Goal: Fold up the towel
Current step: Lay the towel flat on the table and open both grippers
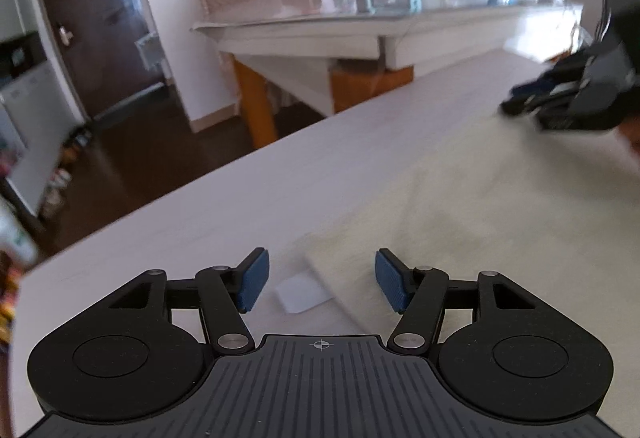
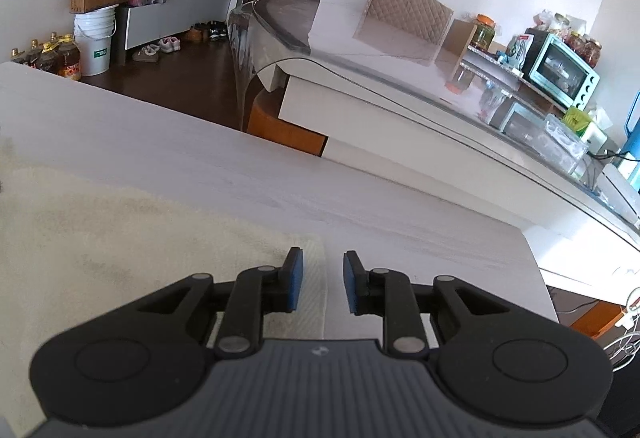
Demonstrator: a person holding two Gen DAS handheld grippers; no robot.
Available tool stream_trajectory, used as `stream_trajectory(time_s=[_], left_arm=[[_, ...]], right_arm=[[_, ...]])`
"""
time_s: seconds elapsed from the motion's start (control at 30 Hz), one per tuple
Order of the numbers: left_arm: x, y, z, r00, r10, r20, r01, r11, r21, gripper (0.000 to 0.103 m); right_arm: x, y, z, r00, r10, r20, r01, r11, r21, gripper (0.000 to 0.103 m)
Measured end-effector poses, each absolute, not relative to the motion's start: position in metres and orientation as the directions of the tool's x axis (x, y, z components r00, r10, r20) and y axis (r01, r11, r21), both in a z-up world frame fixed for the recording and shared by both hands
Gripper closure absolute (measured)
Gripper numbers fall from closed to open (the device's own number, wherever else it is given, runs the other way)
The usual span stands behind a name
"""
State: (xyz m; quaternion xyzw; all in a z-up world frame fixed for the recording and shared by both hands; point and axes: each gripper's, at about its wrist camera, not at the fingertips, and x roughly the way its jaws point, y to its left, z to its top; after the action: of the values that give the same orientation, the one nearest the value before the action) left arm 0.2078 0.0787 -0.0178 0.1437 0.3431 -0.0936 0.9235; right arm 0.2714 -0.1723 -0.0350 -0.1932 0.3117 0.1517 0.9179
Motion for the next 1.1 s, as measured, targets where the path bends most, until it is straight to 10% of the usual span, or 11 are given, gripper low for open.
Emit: stream_trajectory(time_s=[0.27, 0.63, 1.1], left_arm=[[0.204, 0.082, -0.010, 0.760, -0.052, -0.648, 0.241, 0.949, 0.206, 0.038], [0.122, 0.018, -0.005, 0.703, -0.233, -0.672, 0.436, 0.888, 0.148, 0.032], [0.119, 0.033, -0.016, 0.703, -0.132, -0.699, 0.357, 0.915, 0.186, 0.024]], right_arm=[[0.221, -0.212, 0.000, 0.768, 0.323, -0.553, -0.487, 0.855, -0.177, 0.061], [0.106, -0.273, 0.007, 0.683, 0.475, -0.555, -0.658, 0.730, -0.184, 0.060], [0.070, -0.287, -0.004, 0.615, 0.529, -0.585, -0.738, 0.647, -0.191, 0.059]])
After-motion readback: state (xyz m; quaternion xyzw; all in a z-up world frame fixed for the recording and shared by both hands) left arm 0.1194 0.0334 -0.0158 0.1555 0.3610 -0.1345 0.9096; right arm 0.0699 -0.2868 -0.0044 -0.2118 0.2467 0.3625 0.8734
